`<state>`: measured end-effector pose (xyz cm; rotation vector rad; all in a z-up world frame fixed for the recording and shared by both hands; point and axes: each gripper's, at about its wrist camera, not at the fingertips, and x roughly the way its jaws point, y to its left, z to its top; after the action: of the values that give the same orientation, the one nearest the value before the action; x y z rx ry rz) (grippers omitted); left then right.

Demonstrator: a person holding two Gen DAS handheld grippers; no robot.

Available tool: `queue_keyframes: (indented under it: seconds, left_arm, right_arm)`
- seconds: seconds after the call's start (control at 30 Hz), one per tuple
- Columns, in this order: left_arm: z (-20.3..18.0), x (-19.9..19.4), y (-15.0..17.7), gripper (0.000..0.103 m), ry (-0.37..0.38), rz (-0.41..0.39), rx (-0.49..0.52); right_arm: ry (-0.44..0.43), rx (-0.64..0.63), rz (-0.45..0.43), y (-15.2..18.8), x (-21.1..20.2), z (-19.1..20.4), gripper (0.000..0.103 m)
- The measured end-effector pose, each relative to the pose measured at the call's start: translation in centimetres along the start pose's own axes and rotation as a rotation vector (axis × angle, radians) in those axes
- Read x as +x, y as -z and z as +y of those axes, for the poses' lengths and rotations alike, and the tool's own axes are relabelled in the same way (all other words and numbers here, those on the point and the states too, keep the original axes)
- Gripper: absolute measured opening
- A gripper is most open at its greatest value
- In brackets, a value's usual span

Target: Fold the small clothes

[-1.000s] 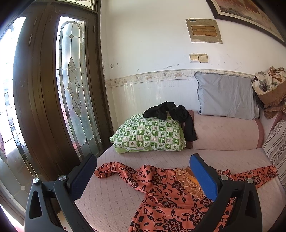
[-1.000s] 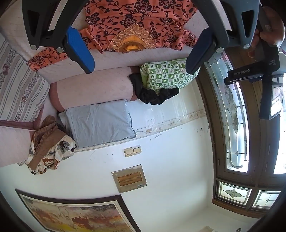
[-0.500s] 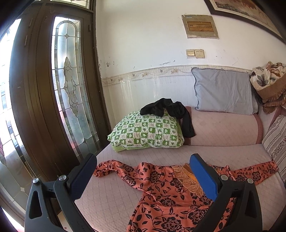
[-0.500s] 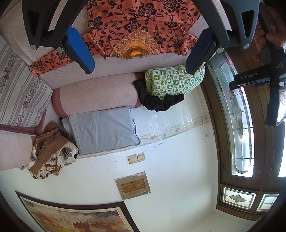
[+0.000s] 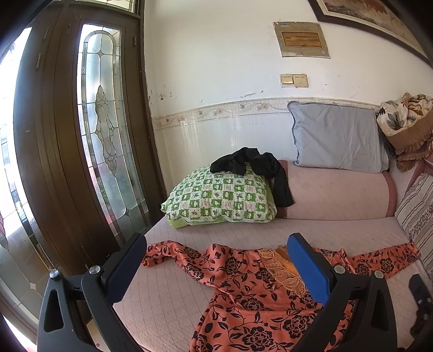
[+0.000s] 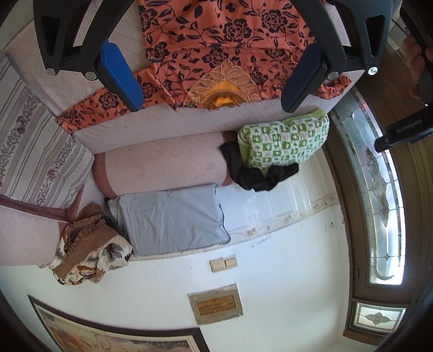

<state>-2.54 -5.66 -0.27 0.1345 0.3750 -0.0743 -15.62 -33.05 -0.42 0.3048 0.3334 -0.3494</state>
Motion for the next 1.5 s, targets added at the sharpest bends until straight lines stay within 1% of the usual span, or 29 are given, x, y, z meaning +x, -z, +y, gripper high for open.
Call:
queue_keyframes:
  seconds: [0.07, 0.2, 0.3, 0.5, 0.77, 1.5]
  left_arm:
    - [0.0, -0.2, 0.4, 0.103, 0.017, 0.014, -0.007]
    - [-0.2, -0.4, 1.8, 0.103, 0.051, 0.054, 0.005]
    - [-0.7, -0.3, 3.1, 0.103, 0.066, 0.089, 0.028]
    - [-0.4, -0.3, 4.5, 0.103, 0.078, 0.118, 0.024]
    - [-0.2, -0.7, 4.7, 0.103, 0.092, 0.112, 0.024]
    - [-0.9, 1.1, 5.1, 0.103, 0.084, 0.141, 0.039]
  right_arm:
    - [0.019, 0.009, 0.039, 0.7, 0.5, 0.2, 0.103]
    - [0.022, 0.011, 0.137, 2.3, 1.5, 1.4, 0.103]
    - [0.026, -0.012, 0.176, 3.0, 1.6, 2.5, 0.103]
    - [0.048, -0.019, 0.19, 2.9, 1.0, 3.4, 0.103]
    - [0.069, -0.044, 0.198, 2.9, 0.5, 4.2, 0.103]
    - [0.073, -0.016, 0.231, 3.4, 2.5, 3.0, 0.103]
